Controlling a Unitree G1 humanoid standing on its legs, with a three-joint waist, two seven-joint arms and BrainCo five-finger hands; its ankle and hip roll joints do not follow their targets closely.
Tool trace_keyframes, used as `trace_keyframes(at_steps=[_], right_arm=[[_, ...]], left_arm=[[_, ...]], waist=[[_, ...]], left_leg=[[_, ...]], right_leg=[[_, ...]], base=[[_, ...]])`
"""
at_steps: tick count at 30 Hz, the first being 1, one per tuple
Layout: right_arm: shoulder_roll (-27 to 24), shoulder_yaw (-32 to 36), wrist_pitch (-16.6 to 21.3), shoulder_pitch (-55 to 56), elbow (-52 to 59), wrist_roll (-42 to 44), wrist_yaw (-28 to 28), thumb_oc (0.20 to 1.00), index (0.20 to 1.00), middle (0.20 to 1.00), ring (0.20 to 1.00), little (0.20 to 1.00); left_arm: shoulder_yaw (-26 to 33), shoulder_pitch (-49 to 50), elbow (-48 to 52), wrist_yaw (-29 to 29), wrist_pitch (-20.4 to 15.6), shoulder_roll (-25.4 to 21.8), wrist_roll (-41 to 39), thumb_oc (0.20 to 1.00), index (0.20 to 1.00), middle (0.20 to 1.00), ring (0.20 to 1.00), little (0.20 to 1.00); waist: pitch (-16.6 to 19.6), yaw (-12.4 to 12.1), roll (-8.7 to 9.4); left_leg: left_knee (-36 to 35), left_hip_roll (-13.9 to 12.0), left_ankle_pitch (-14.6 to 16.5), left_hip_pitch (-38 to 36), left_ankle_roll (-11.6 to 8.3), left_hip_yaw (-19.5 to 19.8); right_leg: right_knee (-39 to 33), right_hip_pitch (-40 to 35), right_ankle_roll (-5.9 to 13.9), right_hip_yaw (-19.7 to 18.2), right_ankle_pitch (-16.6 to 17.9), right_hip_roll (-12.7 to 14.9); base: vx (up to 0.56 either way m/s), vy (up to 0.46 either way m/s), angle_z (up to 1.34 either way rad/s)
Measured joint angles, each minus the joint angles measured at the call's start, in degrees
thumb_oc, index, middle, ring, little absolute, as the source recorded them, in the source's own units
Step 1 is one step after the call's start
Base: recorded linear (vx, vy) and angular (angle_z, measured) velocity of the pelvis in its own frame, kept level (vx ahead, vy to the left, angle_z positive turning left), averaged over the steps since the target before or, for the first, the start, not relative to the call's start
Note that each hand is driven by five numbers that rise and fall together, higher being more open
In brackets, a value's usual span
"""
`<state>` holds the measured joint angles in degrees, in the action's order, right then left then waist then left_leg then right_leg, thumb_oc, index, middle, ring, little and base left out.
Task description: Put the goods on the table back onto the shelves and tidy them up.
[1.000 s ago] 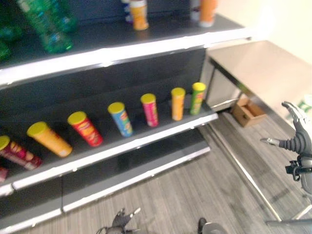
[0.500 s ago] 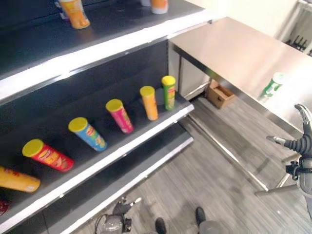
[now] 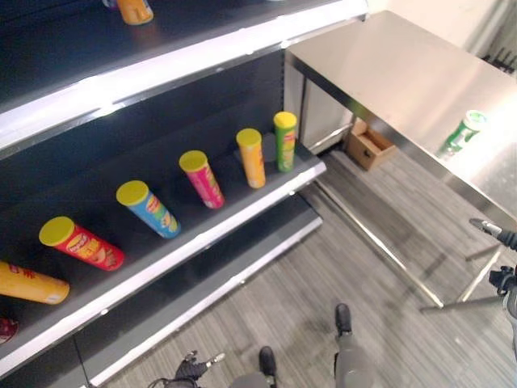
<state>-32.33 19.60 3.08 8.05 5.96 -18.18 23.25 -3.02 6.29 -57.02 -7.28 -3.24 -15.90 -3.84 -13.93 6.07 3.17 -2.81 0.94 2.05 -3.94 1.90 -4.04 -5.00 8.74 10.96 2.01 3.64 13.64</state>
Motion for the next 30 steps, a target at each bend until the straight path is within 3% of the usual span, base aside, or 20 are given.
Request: trace_keyframes(at_steps=[1,2,4,6,9,12,13,18,22,30], right_arm=[[-0.62,0.01,-0.13,0.60,-0.58,0.00,-0.02,1.000,1.000,1.000,1.000,1.000],[-3.95,0.88,-1.37,0.61,-2.80,0.03,0.00,1.000,1.000,1.000,1.000,1.000],[-5.86,0.81,-1.21,-1.63,-3.85,0.13,-0.13,1.000,1.000,1.000,1.000,1.000],[-9.88,1.11,-1.63,-2.23,-6.74,1.23,-0.19,1.000,1.000,1.000,1.000,1.000],[-11.90,3.54,-1.34,-4.49,-7.92,2.51,-0.26,1.000,1.000,1.000,1.000,1.000],[-13.77,3.65,-1.47,-5.00,-9.49,3.88,-0.56,1.000,1.000,1.000,1.000,1.000],[-14.54,3.42,-0.98,-6.23,-11.54,6.16,-0.59,1.000,1.000,1.000,1.000,1.000],[-16.34,1.97,-0.58,-9.93,-20.98,16.41,-1.75,1.000,1.000,1.000,1.000,1.000],[-16.22,1.68,0.24,-8.75,-24.20,23.93,-4.52,1.000,1.000,1.000,1.000,1.000],[-18.91,-2.63,-0.09,-12.96,-36.44,28.09,-7.52,1.000,1.000,1.000,1.000,1.000]], left_arm=[[-0.02,1.50,2.98,0.23,-0.02,-0.88,0.00,1.000,1.000,1.000,1.000,1.000],[-1.91,1.88,4.56,0.66,-0.06,0.15,-0.01,1.000,1.000,1.000,1.000,1.000],[-2.11,2.10,4.48,1.09,-0.07,1.94,-0.11,1.000,1.000,1.000,1.000,1.000],[-1.93,1.86,4.56,1.48,-0.01,3.16,-0.45,1.000,1.000,1.000,1.000,1.000],[-1.47,1.69,4.84,1.58,-0.37,3.22,-0.50,1.000,1.000,1.000,1.000,1.000],[-1.13,1.62,4.78,2.01,-0.36,3.23,-0.67,1.000,1.000,1.000,1.000,1.000],[-1.17,1.42,4.09,2.08,-0.37,3.20,-1.82,1.000,1.000,1.000,1.000,1.000],[-1.16,0.71,2.10,2.47,-0.29,3.16,-2.78,1.000,1.000,1.000,1.000,1.000],[-1.47,0.77,2.22,3.01,-0.07,3.23,-2.79,1.000,1.000,1.000,1.000,1.000],[-3.94,4.02,2.22,4.15,0.18,2.78,-2.78,1.000,1.000,1.000,1.000,1.000]], waist=[[0.15,-0.30,1.73],[0.70,-0.57,0.85],[1.03,-0.84,-1.73],[1.63,-0.33,-3.41],[1.95,-0.01,-3.61],[2.00,-0.01,-3.56],[2.33,-0.09,-3.55],[3.15,-1.36,-5.02],[3.26,-1.46,-6.41],[3.27,-1.51,-6.75]], left_leg=[[-0.56,0.73,0.33,-1.25,-1.44,1.43],[-0.73,-0.83,1.15,-2.24,-3.77,3.08],[-0.68,-4.32,1.63,-2.08,-5.26,3.21],[-0.33,-7.24,1.99,-2.40,-5.98,4.45],[-0.08,-10.03,1.63,-2.80,-6.89,4.83],[0.03,-11.25,1.21,-2.89,-7.54,5.15],[0.40,-11.70,1.19,-2.92,-8.39,5.43],[0.21,-12.57,1.26,-2.03,-8.95,7.18],[2.17,-11.61,0.88,1.38,-9.55,7.60],[0.13,-10.06,0.31,0.95,-7.98,5.58]], right_leg=[[-0.38,-2.25,-0.33,-0.02,0.72,0.00],[-0.44,-3.20,-0.81,1.37,6.63,-1.78],[-0.58,-3.50,-1.27,2.42,6.62,-4.74],[-0.61,-5.24,-3.46,4.43,5.25,-7.34],[-0.59,-6.07,-5.24,6.15,4.17,-10.24],[-0.60,-7.04,-6.08,7.31,3.60,-11.40],[-0.89,-7.53,-6.22,7.89,2.91,-11.62],[-0.62,-8.18,-6.64,10.35,2.62,-12.31],[-0.75,-8.18,-6.79,13.51,2.53,-10.51],[-0.63,-8.23,-5.92,13.34,3.14,-8.26]], base=[[0.14,-0.251,0.77],[0.12,-0.244,0.60],[0.16,-0.374,0.15],[0.08,-0.217,0.30],[0.08,-0.203,0.18],[0.05,-0.196,0.14],[0.02,-0.113,0.26],[0.02,-0.151,0.26],[-0.03,-0.038,0.49],[0.01,-0.009,0.10]])
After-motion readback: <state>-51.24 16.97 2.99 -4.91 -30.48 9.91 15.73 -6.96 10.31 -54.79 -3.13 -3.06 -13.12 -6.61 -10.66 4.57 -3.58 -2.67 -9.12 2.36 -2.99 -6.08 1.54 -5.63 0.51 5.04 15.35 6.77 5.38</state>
